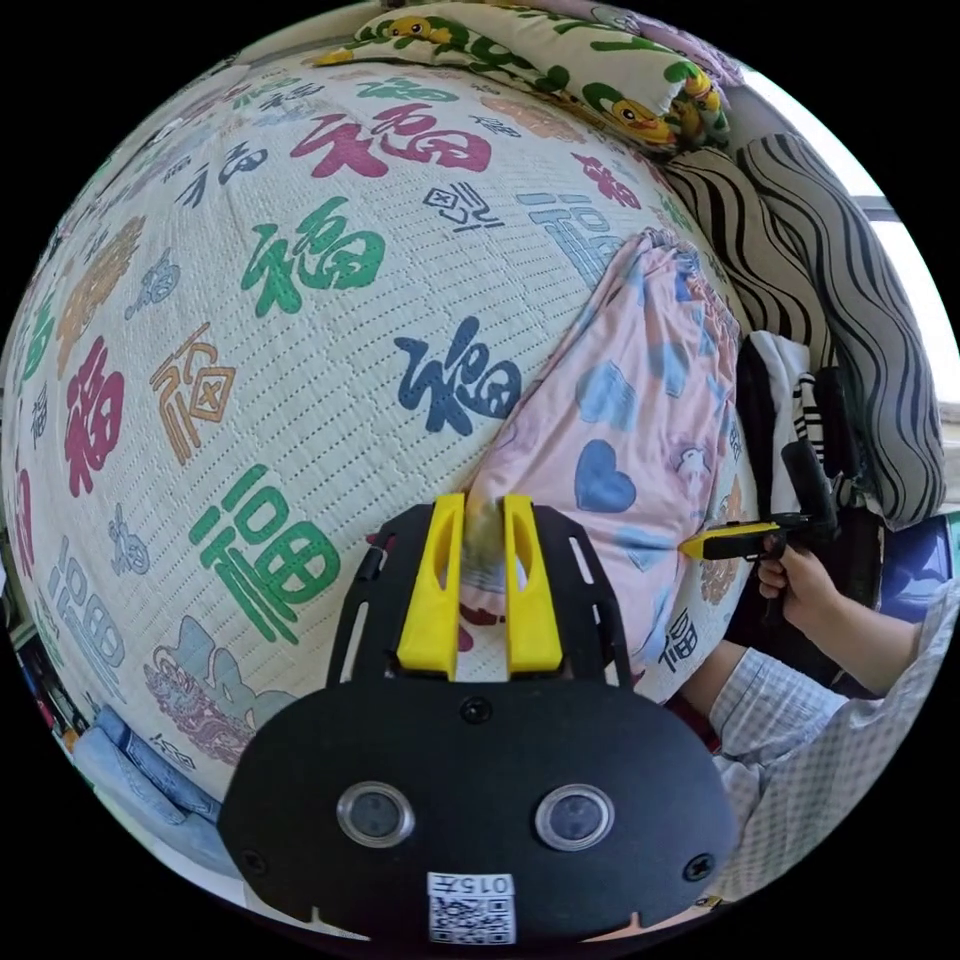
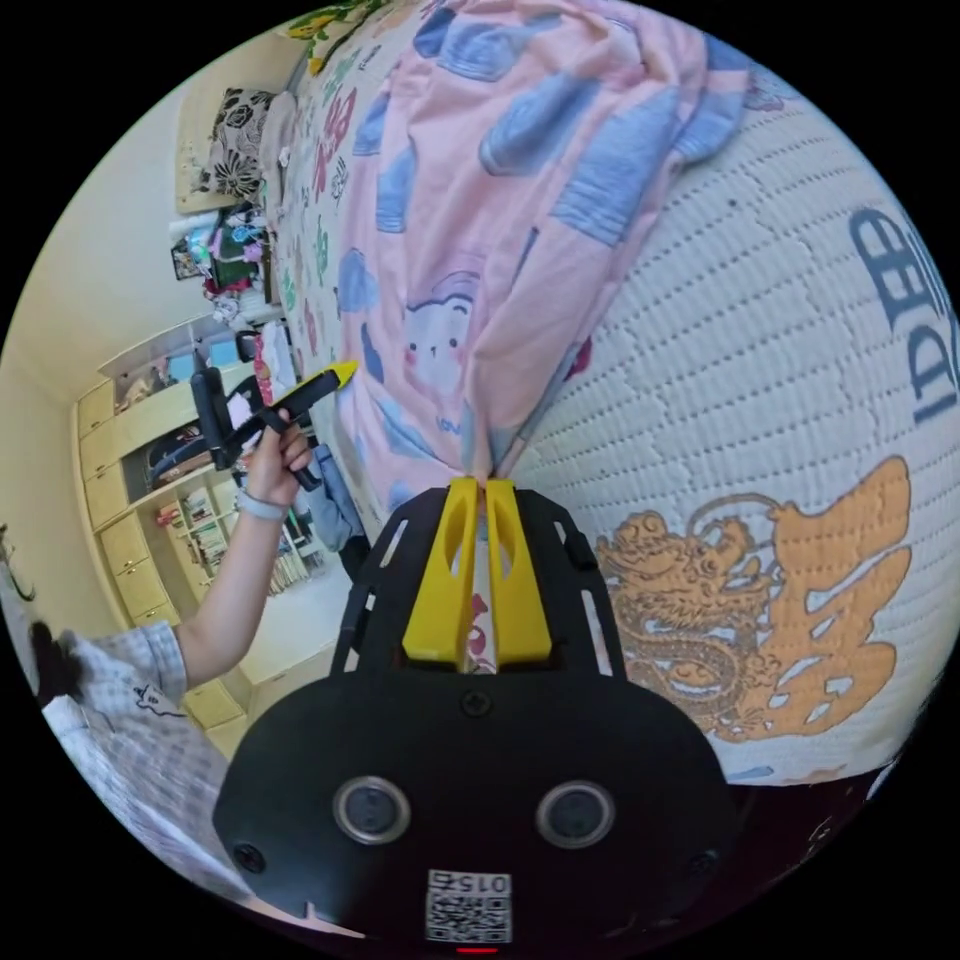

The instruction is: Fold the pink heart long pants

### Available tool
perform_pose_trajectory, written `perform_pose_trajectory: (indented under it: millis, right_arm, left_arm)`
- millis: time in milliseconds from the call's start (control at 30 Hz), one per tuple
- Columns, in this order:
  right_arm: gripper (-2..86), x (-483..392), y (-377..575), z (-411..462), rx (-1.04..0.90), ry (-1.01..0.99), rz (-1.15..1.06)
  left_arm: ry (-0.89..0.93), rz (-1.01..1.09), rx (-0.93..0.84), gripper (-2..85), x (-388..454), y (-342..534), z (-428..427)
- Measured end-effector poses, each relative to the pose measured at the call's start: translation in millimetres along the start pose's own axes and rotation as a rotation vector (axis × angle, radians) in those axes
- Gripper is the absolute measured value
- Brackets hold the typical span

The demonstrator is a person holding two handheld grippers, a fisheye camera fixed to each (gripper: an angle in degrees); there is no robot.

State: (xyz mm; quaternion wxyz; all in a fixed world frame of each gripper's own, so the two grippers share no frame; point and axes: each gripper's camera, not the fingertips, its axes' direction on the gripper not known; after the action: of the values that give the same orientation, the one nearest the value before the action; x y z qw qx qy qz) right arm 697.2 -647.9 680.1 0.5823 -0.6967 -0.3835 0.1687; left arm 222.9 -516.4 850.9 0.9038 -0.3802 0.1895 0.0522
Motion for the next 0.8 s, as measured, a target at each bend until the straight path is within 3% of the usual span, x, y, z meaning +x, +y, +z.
perform_pose_trajectory:
  millis: [167,367,500,567,800]
  right_arm:
    - [7.9,-7.6,14.0,21.2,0.038,-0.082,-0.038]
    - [12.6,-15.2,5.4,97.0,-0.05,-0.14,-0.036]
    - [9.6,-15.7,-10.6,131.9,-0.042,-0.122,-0.026]
    - [4.0,-16.3,-15.6,142.0,-0.031,-0.045,-0.028]
    - [0.8,-24.0,-13.8,154.5,-0.087,-0.014,-0.121]
  left_arm:
    - [0.025,-0.115,0.098,11.0,-36.0,54.5,-35.2]
    - [0.245,-0.336,0.133,12.7,-100.0,127.4,-31.2]
    - [0.42,-0.432,0.168,11.3,-133.6,141.0,-8.0]
    - [0.421,-0.429,0.157,8.5,-141.8,144.0,-2.4]
    - [0.459,-0.362,0.164,1.9,-174.5,185.7,-17.2]
